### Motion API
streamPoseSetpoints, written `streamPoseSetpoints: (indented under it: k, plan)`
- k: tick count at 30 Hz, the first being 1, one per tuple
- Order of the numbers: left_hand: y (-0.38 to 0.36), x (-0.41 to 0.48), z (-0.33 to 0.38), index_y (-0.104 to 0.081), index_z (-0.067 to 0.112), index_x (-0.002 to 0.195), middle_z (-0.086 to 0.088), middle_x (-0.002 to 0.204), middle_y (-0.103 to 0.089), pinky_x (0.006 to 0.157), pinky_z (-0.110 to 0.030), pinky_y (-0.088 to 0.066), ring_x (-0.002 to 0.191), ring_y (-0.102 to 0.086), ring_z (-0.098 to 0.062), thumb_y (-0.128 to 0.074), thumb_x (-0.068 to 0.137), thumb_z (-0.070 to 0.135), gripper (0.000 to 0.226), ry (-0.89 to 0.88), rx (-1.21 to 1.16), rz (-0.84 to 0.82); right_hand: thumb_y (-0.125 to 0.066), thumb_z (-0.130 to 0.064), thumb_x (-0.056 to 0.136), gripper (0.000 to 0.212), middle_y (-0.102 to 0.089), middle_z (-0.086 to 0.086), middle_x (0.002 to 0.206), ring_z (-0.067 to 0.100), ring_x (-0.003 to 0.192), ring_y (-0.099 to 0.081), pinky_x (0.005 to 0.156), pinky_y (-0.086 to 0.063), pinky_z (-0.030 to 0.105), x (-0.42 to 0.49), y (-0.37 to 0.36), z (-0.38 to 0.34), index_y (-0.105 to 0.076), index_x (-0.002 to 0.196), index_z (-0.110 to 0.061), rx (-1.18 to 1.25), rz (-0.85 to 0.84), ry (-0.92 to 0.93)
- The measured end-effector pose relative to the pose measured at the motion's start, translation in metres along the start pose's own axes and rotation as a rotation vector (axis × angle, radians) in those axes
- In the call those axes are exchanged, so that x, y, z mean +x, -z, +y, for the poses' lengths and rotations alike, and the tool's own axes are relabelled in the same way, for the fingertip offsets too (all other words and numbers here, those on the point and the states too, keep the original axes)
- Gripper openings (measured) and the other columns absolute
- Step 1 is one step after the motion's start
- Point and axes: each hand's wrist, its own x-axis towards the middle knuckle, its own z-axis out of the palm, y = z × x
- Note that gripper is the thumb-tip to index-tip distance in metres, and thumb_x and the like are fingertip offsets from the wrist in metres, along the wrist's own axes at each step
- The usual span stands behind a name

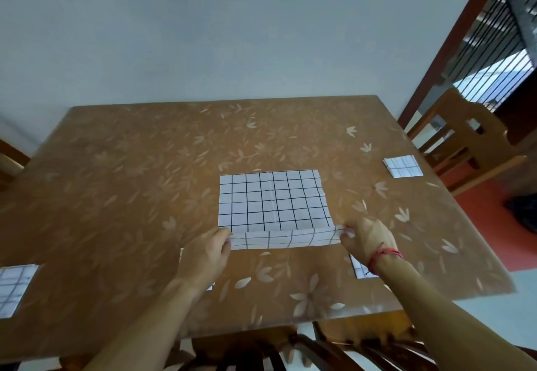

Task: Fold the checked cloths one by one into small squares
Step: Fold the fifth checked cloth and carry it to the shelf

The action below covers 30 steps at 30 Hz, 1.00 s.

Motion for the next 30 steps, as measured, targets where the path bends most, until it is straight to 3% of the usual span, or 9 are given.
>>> streamPoseSetpoints:
  k: [5, 6, 8, 12, 15, 17, 20, 24, 30]
  plan:
    - [0.010, 0.007, 0.003, -0.050, 0.017, 0.071, 0.010, 0.064, -0.046, 0.052, -0.032, -0.042, 0.062, -0.052, -0.020, -0.062, 0.085, 0.007, 0.021, 0.018, -0.005, 0.012, -0.063, -0.027, 0.079, 0.011, -0.068, -0.003, 0.081, 0.024, 0.086, -0.065, 0.064, -0.044, 0.022, 0.009, 0.006, 0.003, -0.072, 0.085, -0.030, 0.076, -0.085, -0.007]
    - [0.011, 0.010, 0.005, -0.046, 0.019, 0.069, 0.011, 0.063, -0.045, 0.052, -0.031, -0.041, 0.061, -0.051, -0.020, -0.062, 0.085, 0.007, 0.026, 0.024, -0.007, 0.013, -0.064, -0.029, 0.078, 0.004, -0.064, -0.004, 0.076, 0.023, 0.082, -0.064, 0.060, -0.041, 0.021, 0.012, 0.007, 0.003, -0.068, 0.079, -0.030, 0.098, -0.091, -0.002]
    - [0.014, 0.018, 0.007, -0.039, 0.025, 0.068, 0.012, 0.061, -0.043, 0.052, -0.029, -0.037, 0.061, -0.049, -0.017, -0.060, 0.087, 0.007, 0.034, 0.037, -0.026, 0.012, -0.067, -0.029, 0.078, 0.015, -0.060, -0.002, 0.070, 0.021, 0.072, -0.058, 0.051, -0.035, 0.019, 0.021, 0.007, 0.003, -0.059, 0.066, -0.025, 0.136, -0.074, 0.023]
    - [0.012, 0.042, 0.000, -0.045, 0.023, 0.074, 0.013, 0.064, -0.044, 0.052, -0.026, -0.033, 0.063, -0.054, -0.014, -0.057, 0.092, 0.012, 0.024, 0.056, -0.002, 0.006, -0.067, -0.025, 0.078, 0.021, -0.057, 0.003, 0.057, 0.020, 0.059, -0.050, 0.045, -0.033, 0.020, 0.048, 0.007, -0.007, -0.058, 0.064, -0.013, 0.225, -0.036, 0.021]
    - [0.008, 0.062, -0.009, -0.062, 0.015, 0.093, 0.004, 0.089, -0.063, 0.063, -0.029, -0.046, 0.095, -0.064, -0.025, -0.059, 0.091, 0.011, 0.005, 0.033, 0.056, 0.033, -0.066, -0.026, 0.079, 0.022, -0.059, 0.005, 0.056, 0.020, 0.057, -0.056, 0.046, -0.039, 0.026, 0.077, 0.003, -0.017, -0.056, 0.061, -0.017, 0.245, -0.013, -0.026]
    - [0.005, 0.073, -0.011, -0.064, 0.013, 0.112, -0.002, 0.114, -0.064, 0.077, -0.036, -0.052, 0.114, -0.058, -0.025, -0.063, 0.088, 0.008, 0.025, 0.023, 0.076, 0.046, -0.062, -0.026, 0.078, 0.019, -0.057, 0.002, 0.054, 0.021, 0.057, -0.056, 0.046, -0.039, 0.026, 0.097, -0.001, -0.024, -0.056, 0.061, -0.020, 0.247, -0.015, -0.059]
    - [0.000, 0.084, -0.013, -0.055, 0.015, 0.126, 0.000, 0.124, -0.054, 0.086, -0.040, -0.050, 0.114, -0.054, -0.023, -0.065, 0.084, 0.011, 0.043, -0.064, 0.147, 0.072, -0.058, -0.021, 0.078, 0.019, -0.052, 0.005, 0.055, 0.022, 0.055, -0.049, 0.046, -0.037, 0.027, 0.127, -0.009, -0.033, -0.052, 0.063, -0.013, 0.247, -0.009, -0.063]
    - [-0.016, 0.082, -0.008, -0.058, 0.012, 0.124, -0.005, 0.131, -0.051, 0.100, -0.039, -0.040, 0.121, -0.048, -0.026, -0.059, 0.081, 0.022, 0.044, -0.177, 0.260, 0.120, -0.055, -0.018, 0.078, 0.019, -0.051, 0.011, 0.056, 0.024, 0.053, -0.044, 0.045, -0.036, 0.028, 0.163, -0.025, -0.041, -0.053, 0.065, -0.004, 0.219, 0.008, -0.068]
    - [-0.076, 0.056, -0.002, -0.059, 0.019, 0.123, -0.001, 0.135, -0.051, 0.096, -0.039, -0.051, 0.125, -0.049, -0.022, -0.066, 0.085, 0.030, 0.040, -0.199, 0.242, -0.134, -0.055, -0.020, 0.080, 0.028, -0.050, 0.007, 0.054, 0.031, 0.060, -0.051, 0.050, -0.033, 0.028, 0.201, -0.048, -0.049, -0.045, 0.056, -0.011, 0.260, 0.034, -0.122]
